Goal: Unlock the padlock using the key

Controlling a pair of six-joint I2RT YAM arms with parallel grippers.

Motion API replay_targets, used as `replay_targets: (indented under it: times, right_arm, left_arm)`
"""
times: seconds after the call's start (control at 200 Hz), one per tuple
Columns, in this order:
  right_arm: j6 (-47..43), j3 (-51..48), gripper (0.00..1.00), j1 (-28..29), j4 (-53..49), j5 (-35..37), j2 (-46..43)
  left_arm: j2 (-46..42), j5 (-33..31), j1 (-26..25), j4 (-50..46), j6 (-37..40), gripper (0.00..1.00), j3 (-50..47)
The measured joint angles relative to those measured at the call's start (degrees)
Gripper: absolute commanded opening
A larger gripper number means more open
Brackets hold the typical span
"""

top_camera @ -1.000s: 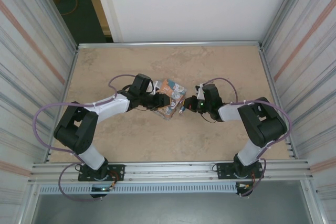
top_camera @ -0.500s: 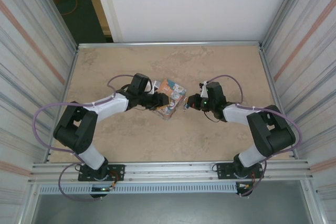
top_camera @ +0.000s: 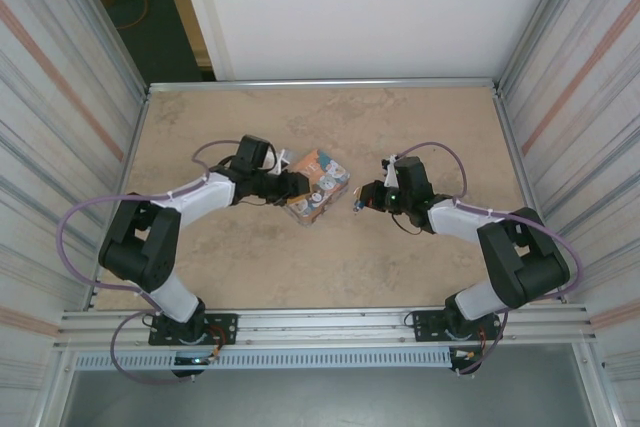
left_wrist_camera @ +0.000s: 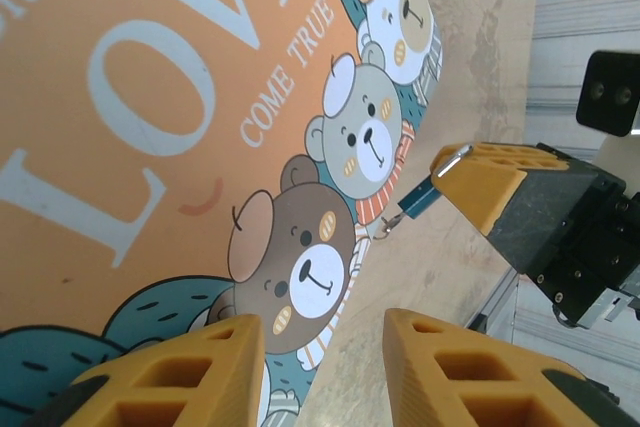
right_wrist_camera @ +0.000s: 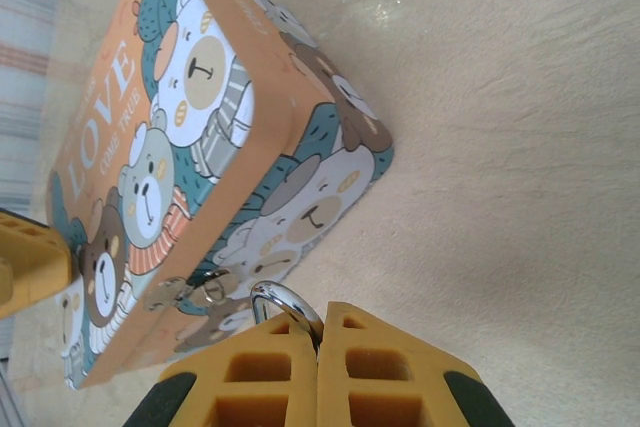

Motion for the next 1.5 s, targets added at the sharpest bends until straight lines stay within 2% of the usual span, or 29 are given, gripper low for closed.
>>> replay_targets:
  times: [0.301, 0.631, 0.982, 1.498]
  right_arm:
    - [-1.33, 0.0, 0.0, 0.0, -2.12, 0.94, -2.6]
    - [-1.88, 0.0, 0.0, 0.0, -4.35, 1.99, -3.37]
    - [-2.97, 0.0, 0.0, 0.0, -6.91, 2.75, -5.84]
    - [-5.92, 1.73, 0.0, 0.72, -15.63, 5.11, -14.49]
  left_arm:
    - [0.04, -0.76, 4.2, -4.46, 3.02, 0.38, 1.86]
    - [-1.53, -1.75, 4.44, -5.38, 4.2, 0.39, 1.95]
    - [-15.1, -5.22, 4.44, -6.12, 4.79, 0.4, -1.22]
    - [-38.16, -17.64, 4.44, -8.02, 6.45, 0.43, -11.82]
